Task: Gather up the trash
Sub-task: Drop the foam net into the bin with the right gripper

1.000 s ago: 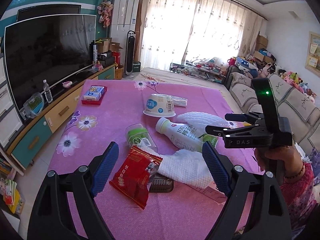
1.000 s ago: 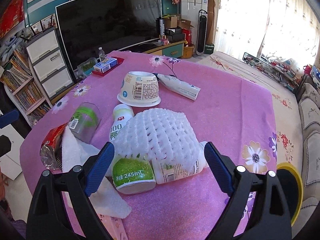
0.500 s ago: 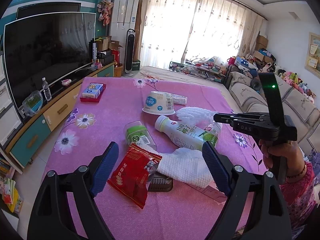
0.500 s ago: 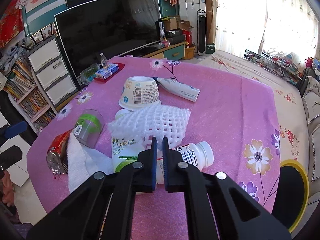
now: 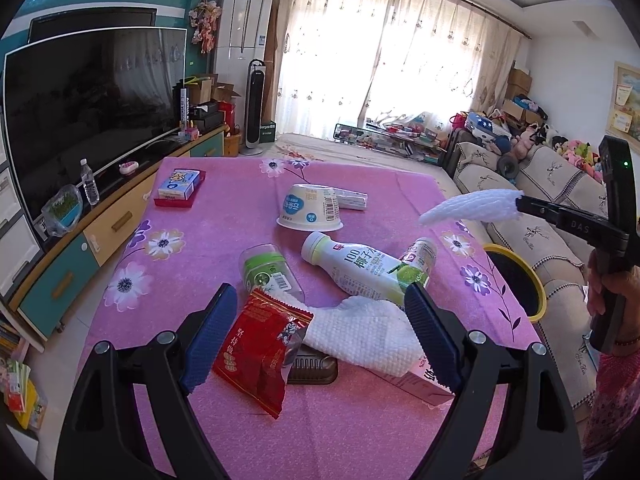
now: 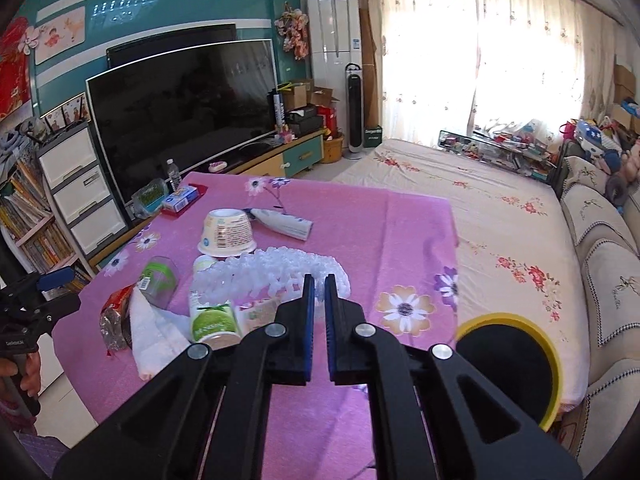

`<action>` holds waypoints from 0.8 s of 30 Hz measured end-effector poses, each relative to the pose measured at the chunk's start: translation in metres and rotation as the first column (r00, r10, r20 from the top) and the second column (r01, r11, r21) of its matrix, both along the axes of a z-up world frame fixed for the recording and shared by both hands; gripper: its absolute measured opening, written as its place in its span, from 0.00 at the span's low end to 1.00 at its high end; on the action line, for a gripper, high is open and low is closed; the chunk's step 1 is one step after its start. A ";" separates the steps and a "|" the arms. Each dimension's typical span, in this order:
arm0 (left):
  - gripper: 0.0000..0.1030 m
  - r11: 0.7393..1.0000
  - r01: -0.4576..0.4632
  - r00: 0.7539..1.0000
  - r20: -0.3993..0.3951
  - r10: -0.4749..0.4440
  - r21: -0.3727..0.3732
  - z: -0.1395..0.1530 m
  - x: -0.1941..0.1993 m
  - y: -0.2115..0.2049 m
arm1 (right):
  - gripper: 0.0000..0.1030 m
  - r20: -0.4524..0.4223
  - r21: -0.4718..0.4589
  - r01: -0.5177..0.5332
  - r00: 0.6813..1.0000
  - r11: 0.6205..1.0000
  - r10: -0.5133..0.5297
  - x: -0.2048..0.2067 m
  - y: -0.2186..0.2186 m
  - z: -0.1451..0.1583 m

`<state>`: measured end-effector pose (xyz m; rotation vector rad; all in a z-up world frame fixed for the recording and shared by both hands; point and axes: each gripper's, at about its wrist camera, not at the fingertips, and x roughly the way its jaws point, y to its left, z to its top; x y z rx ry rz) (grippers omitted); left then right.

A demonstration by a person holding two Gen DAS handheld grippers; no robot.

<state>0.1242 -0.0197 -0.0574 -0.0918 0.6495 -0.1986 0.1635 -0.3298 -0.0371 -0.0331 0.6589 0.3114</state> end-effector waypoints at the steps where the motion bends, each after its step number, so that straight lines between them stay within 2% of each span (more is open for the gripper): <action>1: 0.82 1.000 0.002 1.000 0.001 -0.002 0.000 0.000 0.000 0.000 | 0.05 0.003 0.000 0.027 1.000 1.000 -0.027 -0.003 -0.011 0.000; 6: 0.82 1.000 0.015 1.000 -0.006 -0.015 0.005 -0.003 0.004 -0.008 | 0.05 -0.008 -0.010 0.180 0.984 0.984 -0.180 -0.010 -0.074 -0.004; 11: 0.82 0.999 0.034 0.999 -0.014 -0.034 0.008 -0.006 0.007 -0.017 | 0.05 -0.044 -0.034 0.311 0.949 0.950 -0.312 -0.009 -0.126 -0.023; 20: 0.82 0.999 0.044 0.999 -0.020 -0.044 0.022 -0.008 0.010 -0.028 | 0.05 -0.163 -0.073 0.430 0.885 0.900 -0.437 0.018 -0.183 -0.080; 23: 0.82 0.999 0.042 0.999 -0.023 -0.042 0.025 -0.008 0.011 -0.028 | 0.15 -0.203 -0.091 0.460 0.860 0.883 -0.469 0.027 -0.193 -0.102; 24: 0.82 0.999 0.042 0.999 -0.024 -0.041 0.025 -0.008 0.011 -0.028 | 0.27 -0.209 -0.095 0.469 0.853 0.878 -0.479 0.029 -0.194 -0.106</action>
